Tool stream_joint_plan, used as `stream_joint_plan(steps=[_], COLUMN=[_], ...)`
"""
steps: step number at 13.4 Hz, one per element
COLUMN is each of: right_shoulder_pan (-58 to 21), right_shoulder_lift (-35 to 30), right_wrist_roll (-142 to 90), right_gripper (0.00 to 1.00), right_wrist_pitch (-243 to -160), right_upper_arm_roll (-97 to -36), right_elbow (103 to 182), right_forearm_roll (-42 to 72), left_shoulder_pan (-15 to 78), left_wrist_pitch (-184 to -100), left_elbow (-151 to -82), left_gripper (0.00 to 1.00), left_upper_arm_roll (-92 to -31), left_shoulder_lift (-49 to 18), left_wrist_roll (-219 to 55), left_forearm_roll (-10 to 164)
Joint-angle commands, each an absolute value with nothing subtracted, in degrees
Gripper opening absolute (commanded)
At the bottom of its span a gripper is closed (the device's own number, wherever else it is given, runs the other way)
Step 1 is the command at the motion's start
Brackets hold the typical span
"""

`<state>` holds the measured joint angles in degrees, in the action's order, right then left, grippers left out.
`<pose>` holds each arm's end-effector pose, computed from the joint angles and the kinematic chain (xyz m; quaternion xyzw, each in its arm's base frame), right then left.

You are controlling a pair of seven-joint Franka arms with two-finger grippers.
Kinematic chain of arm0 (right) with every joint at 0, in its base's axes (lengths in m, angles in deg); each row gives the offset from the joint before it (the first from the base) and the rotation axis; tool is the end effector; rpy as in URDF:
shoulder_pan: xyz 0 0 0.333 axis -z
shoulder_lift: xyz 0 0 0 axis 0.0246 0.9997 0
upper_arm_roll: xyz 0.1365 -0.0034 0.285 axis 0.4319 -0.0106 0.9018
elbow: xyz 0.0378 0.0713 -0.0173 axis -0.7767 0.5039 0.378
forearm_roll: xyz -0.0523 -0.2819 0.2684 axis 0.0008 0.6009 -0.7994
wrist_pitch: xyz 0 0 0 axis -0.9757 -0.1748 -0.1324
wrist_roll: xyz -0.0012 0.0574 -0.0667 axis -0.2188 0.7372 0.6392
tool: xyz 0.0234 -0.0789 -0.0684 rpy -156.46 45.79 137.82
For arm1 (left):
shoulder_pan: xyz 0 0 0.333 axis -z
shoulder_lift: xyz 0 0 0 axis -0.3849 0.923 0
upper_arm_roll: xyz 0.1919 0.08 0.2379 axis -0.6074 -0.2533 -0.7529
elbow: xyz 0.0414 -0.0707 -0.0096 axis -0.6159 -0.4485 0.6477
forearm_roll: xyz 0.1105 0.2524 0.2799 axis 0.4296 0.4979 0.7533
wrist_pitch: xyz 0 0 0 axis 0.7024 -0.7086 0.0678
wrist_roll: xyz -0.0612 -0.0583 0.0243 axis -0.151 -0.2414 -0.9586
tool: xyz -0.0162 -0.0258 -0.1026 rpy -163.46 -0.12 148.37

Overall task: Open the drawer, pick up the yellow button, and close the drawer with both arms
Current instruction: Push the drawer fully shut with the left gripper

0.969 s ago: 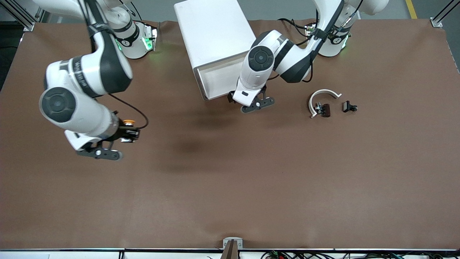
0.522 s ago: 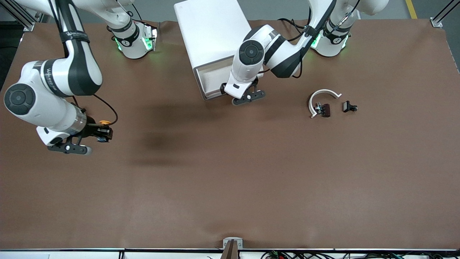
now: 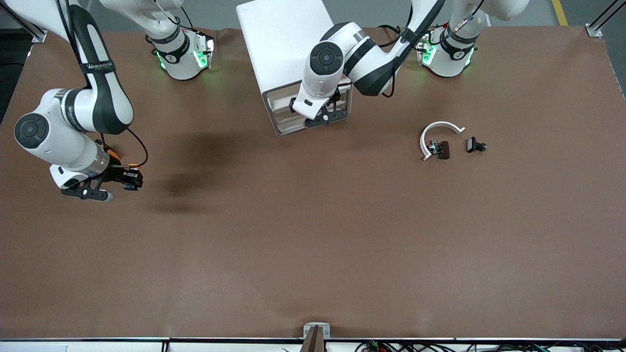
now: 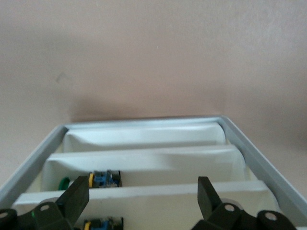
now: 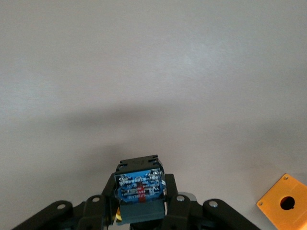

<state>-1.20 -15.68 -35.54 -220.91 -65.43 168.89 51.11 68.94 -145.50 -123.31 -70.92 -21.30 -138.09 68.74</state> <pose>0.5491 -0.0440 0.3066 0.9966 -0.0818 -0.0051 0.0029 0.3494 -0.5171 0.3349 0.9767 0.1456 -0.1522 0.0410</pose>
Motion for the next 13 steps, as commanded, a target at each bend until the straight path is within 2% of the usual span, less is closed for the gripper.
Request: stream_joint_plan(steps=[1, 7, 13], right_shoulder_pan=[2.5, 6.3, 7.5], right_shoulder_lift=[-17.3, -11.3, -6.3], right_wrist_roll=[-32.4, -28.3, -28.5], right_gripper=[0.0, 0.0, 0.0], right_wrist_pitch=[-225.2, -237.7, -242.6], right_upper_arm_roll=[-64.4, -64.4, -64.3], right_elbow=[172.4, 176.8, 177.3], right_forearm_roll=[52.1, 52.1, 52.1], left_shoulder_pan=[68.8, 69.1, 69.0], left_wrist_pitch=[-145.2, -143.9, -140.4], left_elbow=[-123.6, -123.4, -122.8], left_gripper=[1.0, 1.0, 1.0], left_upper_arm_roll=[-69.7, -69.0, -68.9], left_shoulder_lift=[-21.7, -20.7, -20.8], left_wrist_roll=[-138.5, -140.1, -140.0], left_forearm_roll=[66.7, 63.6, 63.3])
